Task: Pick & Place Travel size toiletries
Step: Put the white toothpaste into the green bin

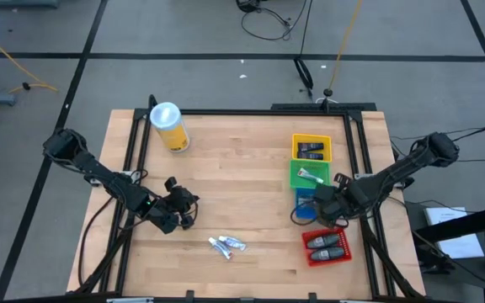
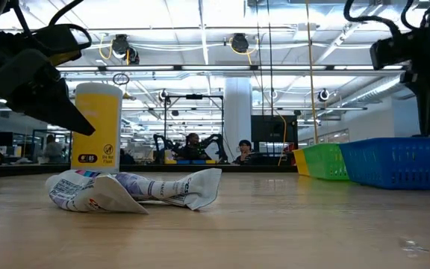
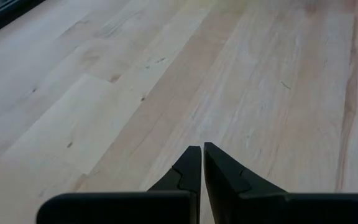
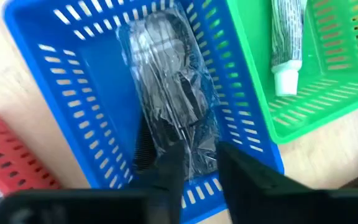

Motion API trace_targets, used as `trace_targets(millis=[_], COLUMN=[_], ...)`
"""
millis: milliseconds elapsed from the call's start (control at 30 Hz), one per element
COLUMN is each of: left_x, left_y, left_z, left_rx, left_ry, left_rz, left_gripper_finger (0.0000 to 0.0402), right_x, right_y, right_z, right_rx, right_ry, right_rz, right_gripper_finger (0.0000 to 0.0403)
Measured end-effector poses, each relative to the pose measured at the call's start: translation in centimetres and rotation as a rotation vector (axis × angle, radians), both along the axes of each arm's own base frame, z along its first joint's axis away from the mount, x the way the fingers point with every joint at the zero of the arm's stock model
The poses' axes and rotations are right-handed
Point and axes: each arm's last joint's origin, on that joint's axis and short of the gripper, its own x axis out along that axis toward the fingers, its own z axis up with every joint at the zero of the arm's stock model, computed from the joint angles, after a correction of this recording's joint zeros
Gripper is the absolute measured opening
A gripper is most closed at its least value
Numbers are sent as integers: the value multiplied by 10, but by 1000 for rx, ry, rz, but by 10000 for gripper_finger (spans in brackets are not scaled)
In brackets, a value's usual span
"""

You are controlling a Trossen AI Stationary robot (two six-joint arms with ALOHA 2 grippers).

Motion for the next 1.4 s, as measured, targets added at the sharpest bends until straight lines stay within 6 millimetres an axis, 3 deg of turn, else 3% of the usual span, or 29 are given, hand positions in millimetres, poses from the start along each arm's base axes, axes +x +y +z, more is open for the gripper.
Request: trace_targets(millis=[167, 300, 500, 700, 900, 1000, 1267, 1400], left_x=[1, 4, 8, 8, 8, 8, 8, 8], left_y=[-1, -2, -5, -5, -5, -5, -5, -5], left_z=[1, 3, 7, 8, 8, 7, 7, 7], left_rx=[-10, -7, 12, 15, 17, 19, 21, 16], left_ry=[-18, -42, -79, -82, -81, -77, -75, -77], left_rz=[-1, -21, -53, -57, -59, -59, -60, -57], left_gripper_finger=[19, 19, 19, 19, 19, 19, 19, 19], right_x=[-1, 4, 27, 73, 122, 147, 202, 215], right_y=[-2, 0, 12, 34, 56, 66, 84, 90], right_z=[10, 21, 36, 50, 18, -3, -52, -76], right_rx=[52, 138, 242, 178, 6, -13, 41, 28], right_ry=[-100, -262, -536, -965, -1146, -1195, -963, -765], right_rz=[-21, -35, 86, 395, 685, 742, 696, 726], right_gripper_finger=[151, 181, 175, 157, 147, 157, 221, 238])
